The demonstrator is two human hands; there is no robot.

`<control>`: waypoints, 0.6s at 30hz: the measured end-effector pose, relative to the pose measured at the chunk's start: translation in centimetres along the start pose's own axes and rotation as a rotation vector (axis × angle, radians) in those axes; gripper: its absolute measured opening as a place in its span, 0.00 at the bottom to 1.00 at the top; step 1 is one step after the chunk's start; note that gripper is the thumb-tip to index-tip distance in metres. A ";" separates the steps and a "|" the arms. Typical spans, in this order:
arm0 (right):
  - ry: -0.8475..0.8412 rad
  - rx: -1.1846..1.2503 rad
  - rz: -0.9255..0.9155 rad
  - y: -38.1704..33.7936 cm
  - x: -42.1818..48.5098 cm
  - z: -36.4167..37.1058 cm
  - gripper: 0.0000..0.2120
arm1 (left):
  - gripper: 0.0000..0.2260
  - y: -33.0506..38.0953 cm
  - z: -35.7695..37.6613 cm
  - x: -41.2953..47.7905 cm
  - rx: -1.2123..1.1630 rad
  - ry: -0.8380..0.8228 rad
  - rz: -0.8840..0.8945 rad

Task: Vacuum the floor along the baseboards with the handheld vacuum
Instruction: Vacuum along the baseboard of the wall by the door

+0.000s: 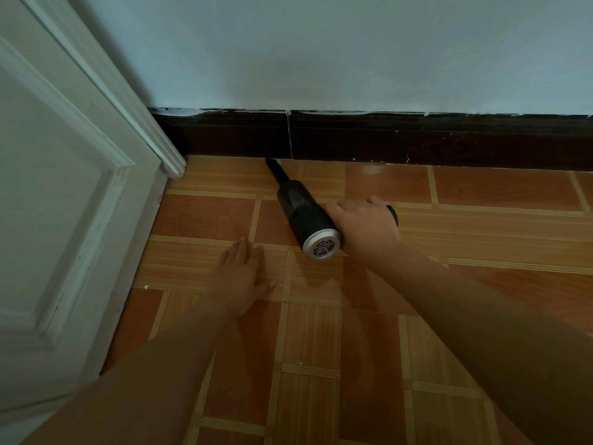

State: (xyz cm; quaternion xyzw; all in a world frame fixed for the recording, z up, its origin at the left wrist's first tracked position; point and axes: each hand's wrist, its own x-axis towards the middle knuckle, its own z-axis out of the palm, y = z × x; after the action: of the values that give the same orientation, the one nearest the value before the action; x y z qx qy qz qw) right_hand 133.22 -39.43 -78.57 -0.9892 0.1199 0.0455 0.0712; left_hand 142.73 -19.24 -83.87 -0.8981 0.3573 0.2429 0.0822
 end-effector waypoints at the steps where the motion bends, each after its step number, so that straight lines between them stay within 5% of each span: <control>1: 0.000 -0.002 -0.007 -0.2 0.2 0.0 0.15 | 0.35 -0.2 0.0 -0.1 -0.017 -0.004 -0.024; 18: 0.025 0.017 -0.069 -1.4 2.5 0.2 0.16 | 0.38 -1.0 -0.2 0.0 -0.076 -0.055 -0.060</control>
State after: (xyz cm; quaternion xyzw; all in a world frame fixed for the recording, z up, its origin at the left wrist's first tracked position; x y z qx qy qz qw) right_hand 135.93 -38.64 -78.82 -0.9926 0.0868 0.0297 0.0799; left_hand 143.46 -18.57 -83.71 -0.9038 0.3184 0.2785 0.0653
